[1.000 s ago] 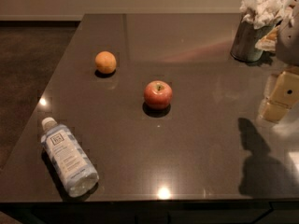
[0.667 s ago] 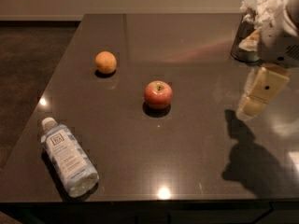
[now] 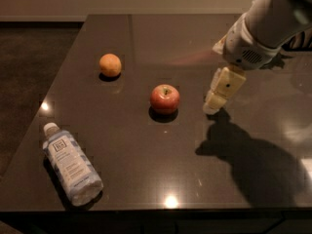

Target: Move apple near blue plastic bottle

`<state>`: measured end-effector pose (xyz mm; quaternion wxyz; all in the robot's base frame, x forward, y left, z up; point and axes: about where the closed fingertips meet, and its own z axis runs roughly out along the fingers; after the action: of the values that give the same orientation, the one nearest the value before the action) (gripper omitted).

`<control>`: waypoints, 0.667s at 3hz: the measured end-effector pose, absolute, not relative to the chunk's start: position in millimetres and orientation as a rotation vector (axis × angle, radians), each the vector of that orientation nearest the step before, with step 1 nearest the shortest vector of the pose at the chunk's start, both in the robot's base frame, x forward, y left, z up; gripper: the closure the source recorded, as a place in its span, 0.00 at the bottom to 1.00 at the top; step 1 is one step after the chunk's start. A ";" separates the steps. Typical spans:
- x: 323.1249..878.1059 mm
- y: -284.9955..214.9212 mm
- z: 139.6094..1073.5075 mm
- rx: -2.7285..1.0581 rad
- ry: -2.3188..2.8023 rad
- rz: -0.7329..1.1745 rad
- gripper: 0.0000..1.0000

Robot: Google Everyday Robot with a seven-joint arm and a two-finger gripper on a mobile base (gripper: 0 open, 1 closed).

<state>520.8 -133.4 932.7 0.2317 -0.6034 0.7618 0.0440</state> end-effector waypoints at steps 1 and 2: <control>541.6 -108.9 915.9 -1.637 2.074 0.170 0.00; 548.2 -81.0 900.6 -1.659 2.043 0.217 0.00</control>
Offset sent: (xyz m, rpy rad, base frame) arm 0.0354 0.0833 -0.0516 0.1049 0.0284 0.0752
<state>548.2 -81.0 900.6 0.2477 -0.6086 0.7496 0.0796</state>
